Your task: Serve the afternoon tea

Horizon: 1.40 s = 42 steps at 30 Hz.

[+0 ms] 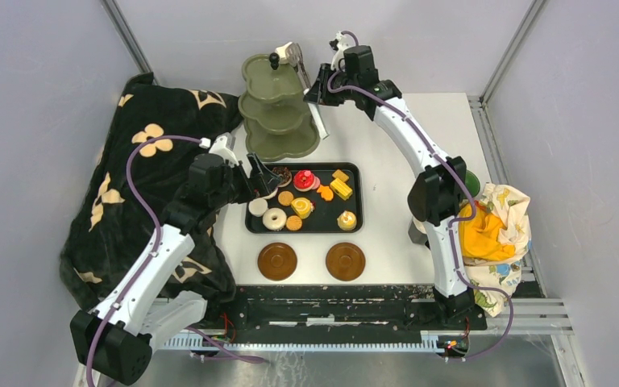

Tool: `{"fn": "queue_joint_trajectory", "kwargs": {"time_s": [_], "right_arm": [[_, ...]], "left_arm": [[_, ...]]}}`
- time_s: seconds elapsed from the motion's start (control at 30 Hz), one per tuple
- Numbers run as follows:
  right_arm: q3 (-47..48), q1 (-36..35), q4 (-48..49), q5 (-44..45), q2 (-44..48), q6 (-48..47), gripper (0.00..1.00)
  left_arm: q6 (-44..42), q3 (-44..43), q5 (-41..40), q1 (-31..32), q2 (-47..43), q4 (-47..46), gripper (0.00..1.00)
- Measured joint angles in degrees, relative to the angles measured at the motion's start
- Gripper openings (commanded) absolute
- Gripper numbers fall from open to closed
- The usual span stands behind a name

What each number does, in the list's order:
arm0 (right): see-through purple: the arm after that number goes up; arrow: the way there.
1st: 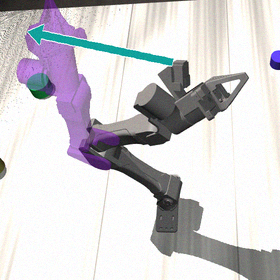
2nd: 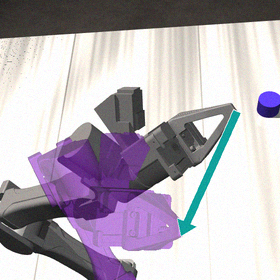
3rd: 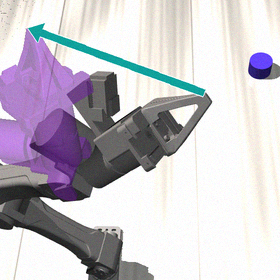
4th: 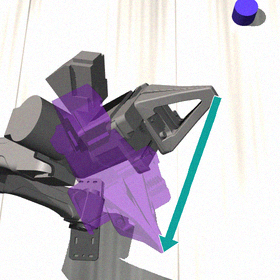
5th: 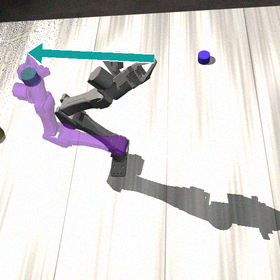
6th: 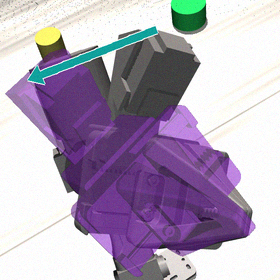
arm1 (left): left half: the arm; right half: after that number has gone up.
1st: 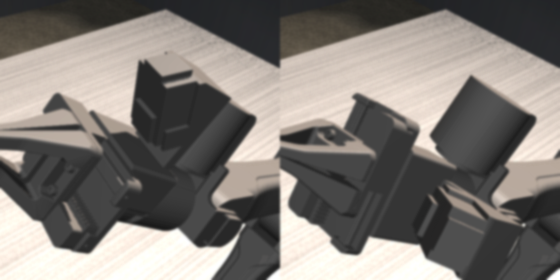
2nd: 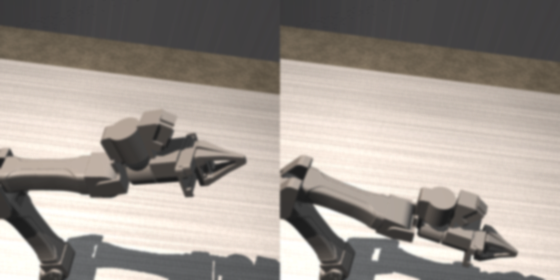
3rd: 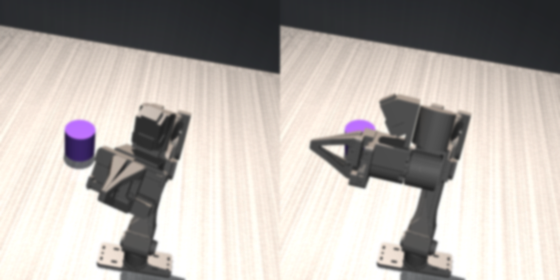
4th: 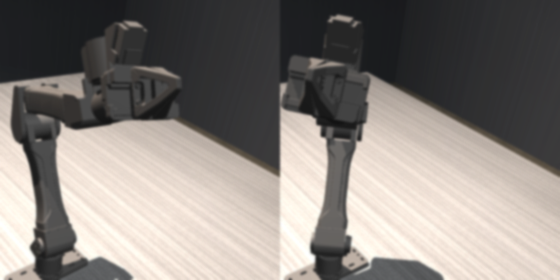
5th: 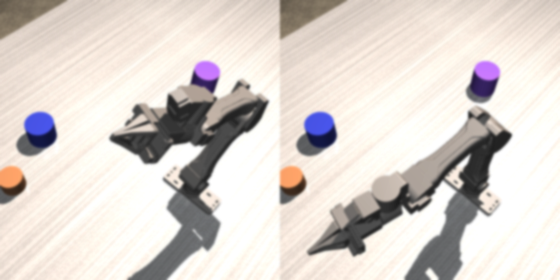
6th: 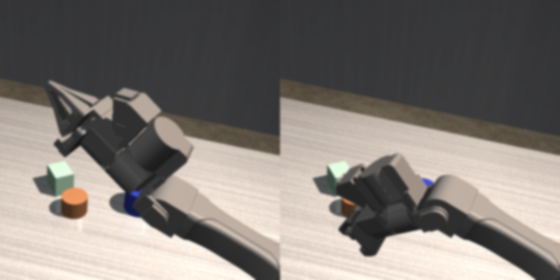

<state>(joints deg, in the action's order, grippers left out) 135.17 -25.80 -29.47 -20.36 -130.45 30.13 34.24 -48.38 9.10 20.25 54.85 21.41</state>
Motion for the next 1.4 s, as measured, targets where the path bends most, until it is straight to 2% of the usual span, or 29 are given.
{"fn": "queue_joint_trajectory", "kwargs": {"time_s": [0.23,0.7,0.97,1.4], "right_arm": [[-2.0,-0.3,1.6,0.3,0.2,0.0,0.4],[-5.4,-1.1,1.0,-0.2,2.6,-1.5,0.37],[-5.4,-1.5,-1.2,-1.9,2.9,-2.6,0.45],[-9.7,-1.8,-2.6,-3.8,8.3,-3.9,0.5]], "left_arm": [[-0.2,0.0,0.0,0.0,-0.2,0.0,0.99],[-0.2,0.0,-0.1,0.0,-1.5,0.0,0.99],[-0.2,0.5,-0.1,0.0,-1.5,0.0,0.99],[-0.2,3.5,0.0,0.0,-0.4,-0.1,0.99]]}}
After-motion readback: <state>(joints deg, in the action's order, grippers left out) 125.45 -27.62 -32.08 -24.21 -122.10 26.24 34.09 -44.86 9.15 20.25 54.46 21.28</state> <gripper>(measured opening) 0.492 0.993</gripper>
